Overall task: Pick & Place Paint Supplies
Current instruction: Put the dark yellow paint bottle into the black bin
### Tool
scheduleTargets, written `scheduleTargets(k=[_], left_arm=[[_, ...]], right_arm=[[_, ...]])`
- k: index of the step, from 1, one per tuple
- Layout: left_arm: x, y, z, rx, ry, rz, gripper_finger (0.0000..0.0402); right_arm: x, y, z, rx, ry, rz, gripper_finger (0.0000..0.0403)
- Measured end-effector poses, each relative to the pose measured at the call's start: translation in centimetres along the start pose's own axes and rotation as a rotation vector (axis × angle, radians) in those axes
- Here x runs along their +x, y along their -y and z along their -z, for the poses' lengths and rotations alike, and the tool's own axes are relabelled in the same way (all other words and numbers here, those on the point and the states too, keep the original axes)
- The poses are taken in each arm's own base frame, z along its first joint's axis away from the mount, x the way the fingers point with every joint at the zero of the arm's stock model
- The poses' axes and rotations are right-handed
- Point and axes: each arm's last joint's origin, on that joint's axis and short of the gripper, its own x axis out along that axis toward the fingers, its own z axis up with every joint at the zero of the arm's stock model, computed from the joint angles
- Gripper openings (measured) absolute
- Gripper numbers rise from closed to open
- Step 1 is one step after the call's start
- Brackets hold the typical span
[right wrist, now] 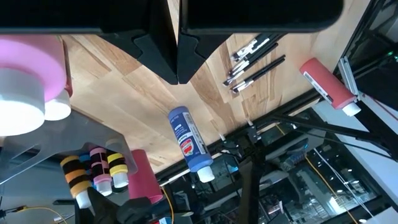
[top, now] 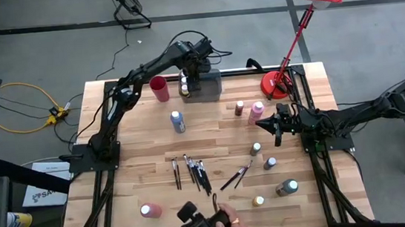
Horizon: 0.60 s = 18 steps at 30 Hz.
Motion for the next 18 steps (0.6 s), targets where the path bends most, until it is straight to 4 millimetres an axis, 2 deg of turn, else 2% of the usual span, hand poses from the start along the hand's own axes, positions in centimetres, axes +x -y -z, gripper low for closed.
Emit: scheduleTargets(k=[18], left_arm=[[1.4, -1.0, 0.6, -0.1, -0.028, -0.004, 0.0126]], right_arm=[[0.0, 0.0, 0.0, 0.0, 0.0, 0.0, 0.0003]])
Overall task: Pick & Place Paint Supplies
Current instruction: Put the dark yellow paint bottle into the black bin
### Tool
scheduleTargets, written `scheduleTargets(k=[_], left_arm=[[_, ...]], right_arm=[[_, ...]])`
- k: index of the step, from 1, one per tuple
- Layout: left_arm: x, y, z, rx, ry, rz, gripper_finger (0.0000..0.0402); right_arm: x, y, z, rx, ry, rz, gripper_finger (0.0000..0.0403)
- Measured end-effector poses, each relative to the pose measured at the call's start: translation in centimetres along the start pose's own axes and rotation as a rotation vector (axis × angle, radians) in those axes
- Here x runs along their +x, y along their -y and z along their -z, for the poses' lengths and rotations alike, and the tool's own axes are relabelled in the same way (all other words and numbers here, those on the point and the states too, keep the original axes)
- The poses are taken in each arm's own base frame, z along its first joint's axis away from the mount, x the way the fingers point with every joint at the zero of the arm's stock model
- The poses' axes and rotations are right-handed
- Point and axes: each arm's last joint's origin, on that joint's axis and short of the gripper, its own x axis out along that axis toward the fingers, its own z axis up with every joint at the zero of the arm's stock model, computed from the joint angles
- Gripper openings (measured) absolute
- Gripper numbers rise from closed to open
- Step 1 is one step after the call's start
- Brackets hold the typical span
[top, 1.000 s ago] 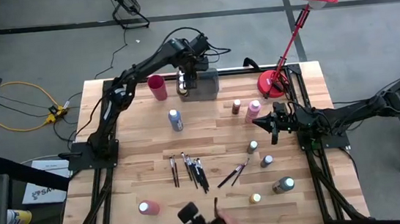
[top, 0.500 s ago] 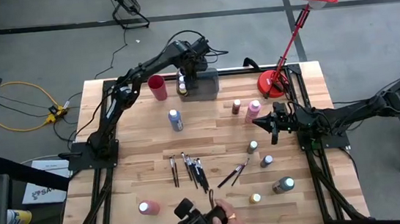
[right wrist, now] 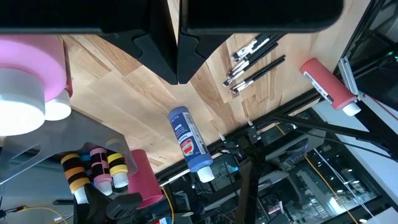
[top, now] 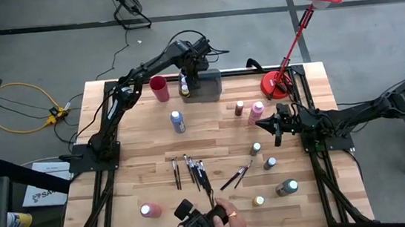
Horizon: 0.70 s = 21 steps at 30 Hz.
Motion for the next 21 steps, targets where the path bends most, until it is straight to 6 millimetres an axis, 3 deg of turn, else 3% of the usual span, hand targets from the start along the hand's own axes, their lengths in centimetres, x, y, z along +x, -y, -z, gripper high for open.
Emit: scheduleTargets(k=[21], left_arm=[[-0.01, -0.16, 0.1, 0.018, -0.003, -0.002, 0.0134]], right_arm=[[0.0, 0.0, 0.0, 0.0, 0.0, 0.0, 0.0003]])
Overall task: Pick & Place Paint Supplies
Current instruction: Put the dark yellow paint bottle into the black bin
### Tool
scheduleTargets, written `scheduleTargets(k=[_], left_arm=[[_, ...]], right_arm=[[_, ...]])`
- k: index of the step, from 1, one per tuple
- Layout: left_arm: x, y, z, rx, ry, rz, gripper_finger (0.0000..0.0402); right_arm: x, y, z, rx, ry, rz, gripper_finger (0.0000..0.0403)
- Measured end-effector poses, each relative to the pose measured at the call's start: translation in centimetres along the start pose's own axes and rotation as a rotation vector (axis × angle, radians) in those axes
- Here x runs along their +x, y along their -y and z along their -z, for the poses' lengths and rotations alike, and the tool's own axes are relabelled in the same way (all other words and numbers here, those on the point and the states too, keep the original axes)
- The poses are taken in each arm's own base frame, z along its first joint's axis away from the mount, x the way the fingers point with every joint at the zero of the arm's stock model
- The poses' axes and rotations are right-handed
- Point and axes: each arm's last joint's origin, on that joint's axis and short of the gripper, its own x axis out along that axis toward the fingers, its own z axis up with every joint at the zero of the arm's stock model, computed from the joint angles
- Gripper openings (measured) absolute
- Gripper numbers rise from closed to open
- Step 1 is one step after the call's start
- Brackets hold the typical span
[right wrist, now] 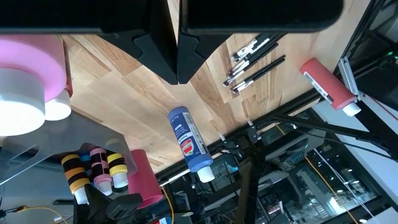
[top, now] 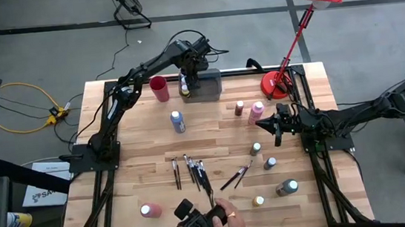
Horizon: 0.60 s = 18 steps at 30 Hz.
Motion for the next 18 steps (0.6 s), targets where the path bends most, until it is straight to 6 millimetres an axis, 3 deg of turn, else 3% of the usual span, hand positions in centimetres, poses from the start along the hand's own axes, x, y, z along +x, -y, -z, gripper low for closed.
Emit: scheduleTargets(k=[9, 18], left_arm=[[-0.07, 0.24, -0.15, 0.028, 0.004, -0.001, 0.0143], [-0.17, 0.18, -0.3, 0.044, -0.007, -0.063, 0.0244]], right_arm=[[0.0, 0.0, 0.0, 0.0, 0.0, 0.0, 0.0003], [0.0, 0.0, 0.0, 0.0, 0.0, 0.0, 0.0003]])
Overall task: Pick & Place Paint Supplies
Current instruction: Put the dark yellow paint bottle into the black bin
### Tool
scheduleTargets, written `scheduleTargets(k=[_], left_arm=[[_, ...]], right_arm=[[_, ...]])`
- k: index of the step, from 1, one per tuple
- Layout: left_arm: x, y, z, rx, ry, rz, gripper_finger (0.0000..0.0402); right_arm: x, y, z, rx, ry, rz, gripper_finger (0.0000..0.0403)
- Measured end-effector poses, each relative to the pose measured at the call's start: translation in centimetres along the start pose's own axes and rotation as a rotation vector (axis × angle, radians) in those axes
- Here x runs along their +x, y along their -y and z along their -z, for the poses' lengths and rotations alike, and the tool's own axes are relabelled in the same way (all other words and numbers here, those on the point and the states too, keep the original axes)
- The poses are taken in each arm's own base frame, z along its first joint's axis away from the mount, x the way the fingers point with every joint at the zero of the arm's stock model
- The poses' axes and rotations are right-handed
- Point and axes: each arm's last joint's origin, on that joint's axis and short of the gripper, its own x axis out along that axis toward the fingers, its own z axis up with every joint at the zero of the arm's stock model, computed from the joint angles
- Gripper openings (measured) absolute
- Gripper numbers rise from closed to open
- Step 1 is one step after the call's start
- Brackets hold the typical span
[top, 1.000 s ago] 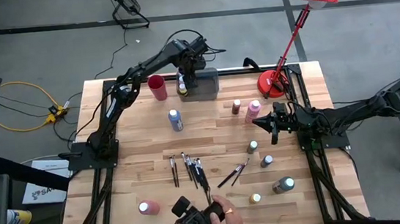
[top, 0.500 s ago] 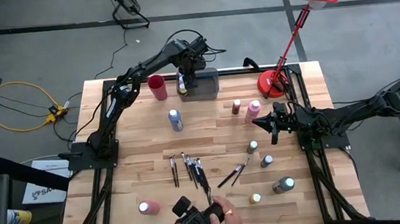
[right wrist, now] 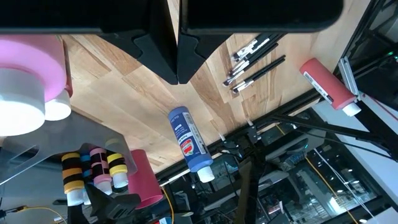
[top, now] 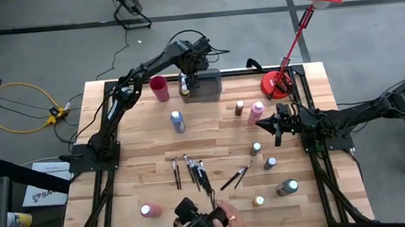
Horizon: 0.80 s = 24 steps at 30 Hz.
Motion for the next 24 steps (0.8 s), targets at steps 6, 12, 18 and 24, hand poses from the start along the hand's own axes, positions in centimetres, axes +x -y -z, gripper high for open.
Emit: scheduleTargets(k=[6, 12, 18, 24], left_arm=[[-1.6, 0.2, -0.5, 0.06, 0.005, -0.128, 0.0261], [-6.2, 0.5, -0.7, 0.133, 0.136, -0.175, 0.0249], [-11.4, 2.4, -1.3, 0.274, 0.38, -0.094, 0.023], [-15.0, 4.7, -1.7, 0.425, 0.546, -0.067, 0.0206]], right_arm=[[0.0, 0.0, 0.0, 0.0, 0.0, -0.001, 0.0003], [0.0, 0.0, 0.0, 0.0, 0.0, 0.0, 0.0003], [0.0, 0.0, 0.0, 0.0, 0.001, 0.0, 0.0003], [0.0, 0.0, 0.0, 0.0, 0.0, 0.0, 0.0003]])
